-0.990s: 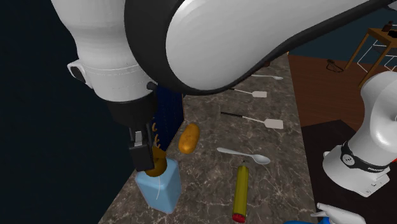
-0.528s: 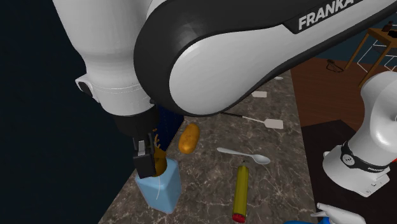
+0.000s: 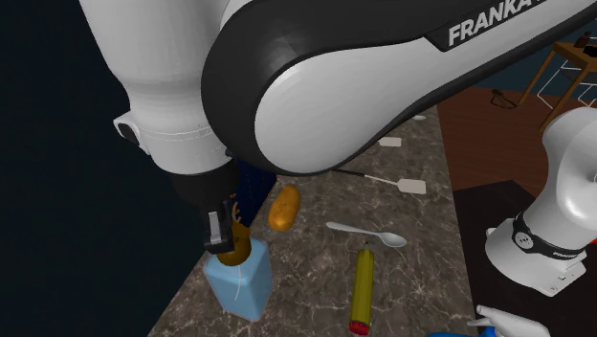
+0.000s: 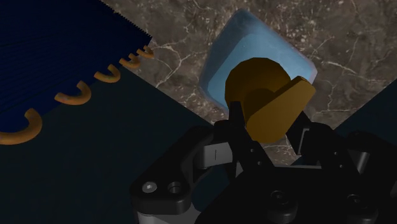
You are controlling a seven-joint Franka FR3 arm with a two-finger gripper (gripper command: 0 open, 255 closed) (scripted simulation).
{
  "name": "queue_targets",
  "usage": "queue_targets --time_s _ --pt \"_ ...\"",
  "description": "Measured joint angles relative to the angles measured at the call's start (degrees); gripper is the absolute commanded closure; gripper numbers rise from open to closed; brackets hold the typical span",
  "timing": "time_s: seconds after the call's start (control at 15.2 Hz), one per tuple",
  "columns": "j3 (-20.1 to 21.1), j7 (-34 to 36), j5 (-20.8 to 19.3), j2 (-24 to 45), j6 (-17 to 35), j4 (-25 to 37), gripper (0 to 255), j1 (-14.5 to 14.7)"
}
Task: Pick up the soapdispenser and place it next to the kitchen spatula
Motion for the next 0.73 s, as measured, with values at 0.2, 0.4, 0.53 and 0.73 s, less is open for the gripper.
queue_targets --time_s 0.2,0.4,0.53,0.73 --pt "0.00 0.00 0.00 -0.01 0.00 0.00 255 0.00" --pt "0.00 0.00 0.00 -0.01 0.00 -0.01 255 0.00" --pt "-0.01 -0.02 0.00 -0.15 -0.84 0.65 255 0.00" --pt "-0.02 -0.10 0.00 -0.35 -2.86 2.47 255 -0.02"
